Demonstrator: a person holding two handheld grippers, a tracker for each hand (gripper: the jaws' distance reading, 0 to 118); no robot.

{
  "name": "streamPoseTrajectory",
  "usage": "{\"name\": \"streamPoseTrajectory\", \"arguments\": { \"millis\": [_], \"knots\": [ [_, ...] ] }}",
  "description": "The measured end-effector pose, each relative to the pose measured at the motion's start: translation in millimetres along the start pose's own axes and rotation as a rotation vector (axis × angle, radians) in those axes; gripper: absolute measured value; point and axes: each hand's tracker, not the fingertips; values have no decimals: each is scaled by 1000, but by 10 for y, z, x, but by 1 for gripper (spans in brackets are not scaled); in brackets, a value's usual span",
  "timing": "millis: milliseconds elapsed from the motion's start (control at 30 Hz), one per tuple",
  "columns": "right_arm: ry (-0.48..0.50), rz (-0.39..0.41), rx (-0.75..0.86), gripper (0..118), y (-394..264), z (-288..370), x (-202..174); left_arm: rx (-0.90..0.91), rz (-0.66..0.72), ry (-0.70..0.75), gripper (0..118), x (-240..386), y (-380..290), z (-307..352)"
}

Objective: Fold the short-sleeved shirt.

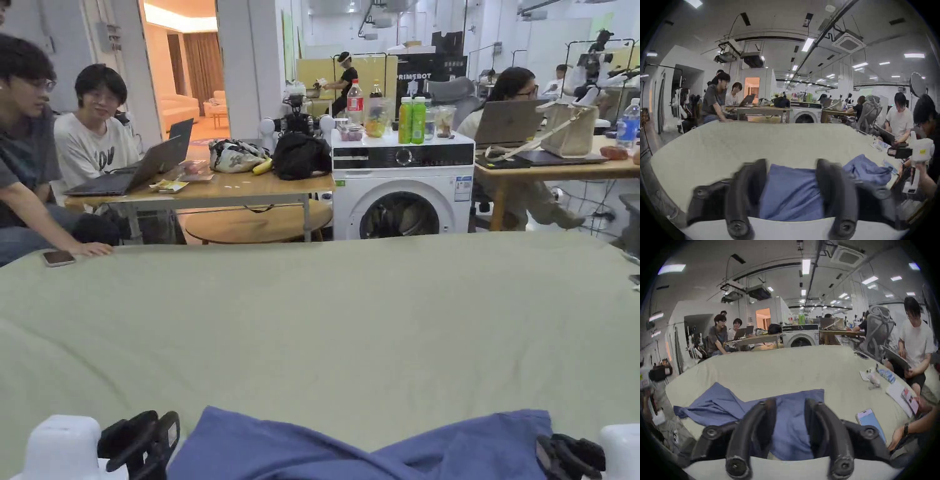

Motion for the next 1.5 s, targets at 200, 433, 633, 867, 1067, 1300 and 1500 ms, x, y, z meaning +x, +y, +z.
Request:
{"name": "streamPoseTrajectory", "arguments": {
  "millis": [200,433,633,867,1067,1300,1500],
  "knots": [
    [16,18,-20,0,-41,-75,-108,-19,-24,-2,0,82,15,-15],
    [51,-54,-27,0,-89,-54,1,-174,10,-54,14,-238,190,-607],
    [40,-94,-65,0,-254,14,255,-397,9,7,79,-487,149,-1714],
    [-44,-156,-146,0,-479,-8,613,-582,136,50,78,-668,-280,-2660],
    [-79,-229,-155,0,-523,-62,770,-648,129,95,50,-663,-478,-2907],
    [-100,-203,-192,0,-319,-218,765,-668,100,92,1,-612,-506,-2936],
    [19,-237,-251,67,370,-1086,1142,-707,53,102,1,-585,-498,-2978]
  ]
}}
